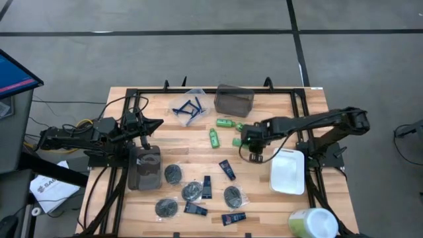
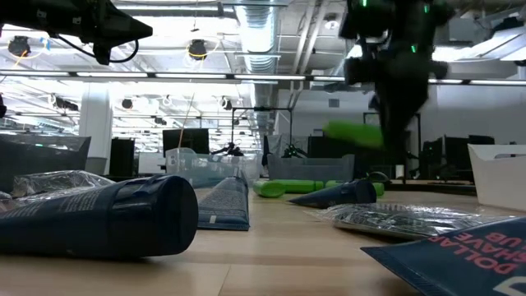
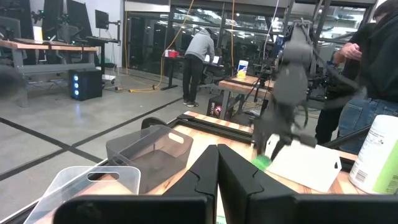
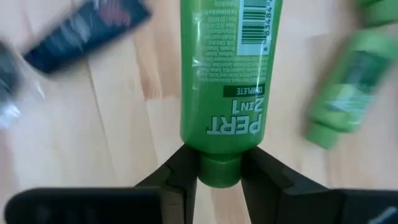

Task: Pick & Place Travel size toiletries
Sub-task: Put the green shampoo into the white bin

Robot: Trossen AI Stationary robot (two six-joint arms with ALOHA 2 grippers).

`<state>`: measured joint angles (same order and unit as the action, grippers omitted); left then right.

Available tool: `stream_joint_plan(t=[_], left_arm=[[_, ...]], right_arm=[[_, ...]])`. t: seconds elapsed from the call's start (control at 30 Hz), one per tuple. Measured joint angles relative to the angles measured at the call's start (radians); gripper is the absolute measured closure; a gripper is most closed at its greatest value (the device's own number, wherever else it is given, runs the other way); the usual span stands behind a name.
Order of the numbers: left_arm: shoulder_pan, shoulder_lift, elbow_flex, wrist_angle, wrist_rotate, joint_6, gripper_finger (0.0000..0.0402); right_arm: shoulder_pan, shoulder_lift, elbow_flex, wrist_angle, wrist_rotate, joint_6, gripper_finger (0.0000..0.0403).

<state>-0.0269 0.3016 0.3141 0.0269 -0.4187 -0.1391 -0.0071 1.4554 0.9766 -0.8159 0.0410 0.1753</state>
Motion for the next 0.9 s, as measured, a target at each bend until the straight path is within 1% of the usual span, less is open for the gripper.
stream_joint_plan(t=[0.13,0.33,0.6,0.73,0.9], left_arm=[[0.0,0.0,0.0,0.0,0.0,0.0,0.0402],[0.0,0.0,0.0,0.0,0.0,0.0,0.0402],[0.0,0.0,0.0,0.0,0.0,0.003,0.0402],[0.0,0.0,0.0,0.0,0.0,0.003,0.0402],[0.0,0.0,0.0,0.0,0.0,0.003,0.0402]], right_arm=[[0.007,-0.066,0.071,-0.156,-0.002,0.139,0.0316],[0.073,-0.135,0.116,-0.392,-0.02,0.498,0.0315],[0.234,-0.2,0.117,-0.481,-0.113,0.896,0.0315],[0.316,-0.215,0.118,-0.515,-0.124,1.073,0.0315],[0.404,-0.197,0.118,-0.62,-0.123,1.259,0.0315]])
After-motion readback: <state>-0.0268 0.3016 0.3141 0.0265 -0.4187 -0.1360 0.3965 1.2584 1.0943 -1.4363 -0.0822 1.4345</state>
